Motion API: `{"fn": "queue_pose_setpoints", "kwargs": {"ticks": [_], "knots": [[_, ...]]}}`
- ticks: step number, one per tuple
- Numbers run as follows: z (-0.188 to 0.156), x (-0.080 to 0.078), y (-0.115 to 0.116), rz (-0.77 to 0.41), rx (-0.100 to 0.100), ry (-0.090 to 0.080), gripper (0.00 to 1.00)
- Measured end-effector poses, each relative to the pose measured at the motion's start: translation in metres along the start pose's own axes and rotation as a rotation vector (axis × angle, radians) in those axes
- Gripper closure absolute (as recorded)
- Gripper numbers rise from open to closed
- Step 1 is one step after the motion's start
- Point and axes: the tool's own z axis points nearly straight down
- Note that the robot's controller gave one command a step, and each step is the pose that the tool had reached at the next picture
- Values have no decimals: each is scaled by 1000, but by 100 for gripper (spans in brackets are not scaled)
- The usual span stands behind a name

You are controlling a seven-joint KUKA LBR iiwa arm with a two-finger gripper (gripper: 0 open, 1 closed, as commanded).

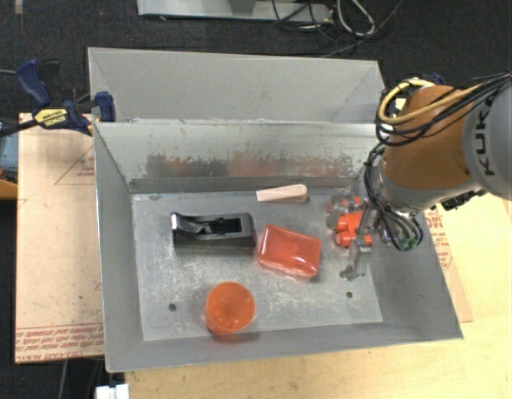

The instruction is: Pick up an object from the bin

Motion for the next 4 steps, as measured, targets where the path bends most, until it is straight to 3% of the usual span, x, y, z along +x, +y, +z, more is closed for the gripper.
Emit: {"fn": "queue_pose_setpoints", "kwargs": {"ticks": [1, 2, 3, 4], "knots": [[-4, -2, 0, -3, 1, -8, 0], [84, -2, 38, 163, -2, -2, 0], [24, 10, 43, 74, 1, -14, 0], [52, 6, 78, 169, -2, -3, 0]]}}
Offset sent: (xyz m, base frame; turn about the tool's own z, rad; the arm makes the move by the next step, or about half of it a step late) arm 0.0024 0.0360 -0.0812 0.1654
